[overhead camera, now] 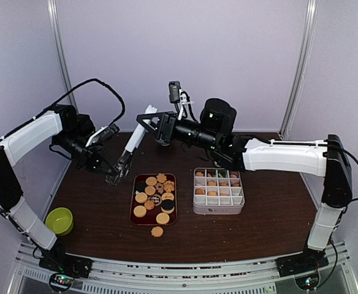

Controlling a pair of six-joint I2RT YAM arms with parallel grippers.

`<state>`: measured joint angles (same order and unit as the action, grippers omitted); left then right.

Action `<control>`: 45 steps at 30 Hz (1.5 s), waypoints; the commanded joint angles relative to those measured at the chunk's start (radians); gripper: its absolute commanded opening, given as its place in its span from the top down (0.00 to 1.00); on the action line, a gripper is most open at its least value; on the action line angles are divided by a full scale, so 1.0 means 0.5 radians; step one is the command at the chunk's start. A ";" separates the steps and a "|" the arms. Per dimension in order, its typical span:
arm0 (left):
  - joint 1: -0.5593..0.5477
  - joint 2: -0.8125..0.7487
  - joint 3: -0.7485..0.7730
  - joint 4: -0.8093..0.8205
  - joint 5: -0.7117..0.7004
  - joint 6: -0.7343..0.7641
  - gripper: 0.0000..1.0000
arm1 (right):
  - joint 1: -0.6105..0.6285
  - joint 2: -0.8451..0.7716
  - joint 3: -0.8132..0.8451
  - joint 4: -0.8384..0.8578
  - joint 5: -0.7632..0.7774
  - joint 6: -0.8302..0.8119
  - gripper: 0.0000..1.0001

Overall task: Pack the cookies
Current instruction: Pass from the right arm to the left, then pass from the left arm to the right

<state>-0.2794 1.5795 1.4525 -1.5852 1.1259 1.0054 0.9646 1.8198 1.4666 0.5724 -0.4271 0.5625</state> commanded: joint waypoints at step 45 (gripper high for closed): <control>0.013 0.012 0.145 -0.042 -0.114 -0.069 1.00 | -0.117 0.210 0.275 -0.078 -0.834 0.411 0.42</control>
<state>-0.2749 1.5860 1.5169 -1.6207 1.0981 0.9733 0.9173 1.9209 1.5417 0.5510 -0.7105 0.7750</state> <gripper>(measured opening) 0.009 0.578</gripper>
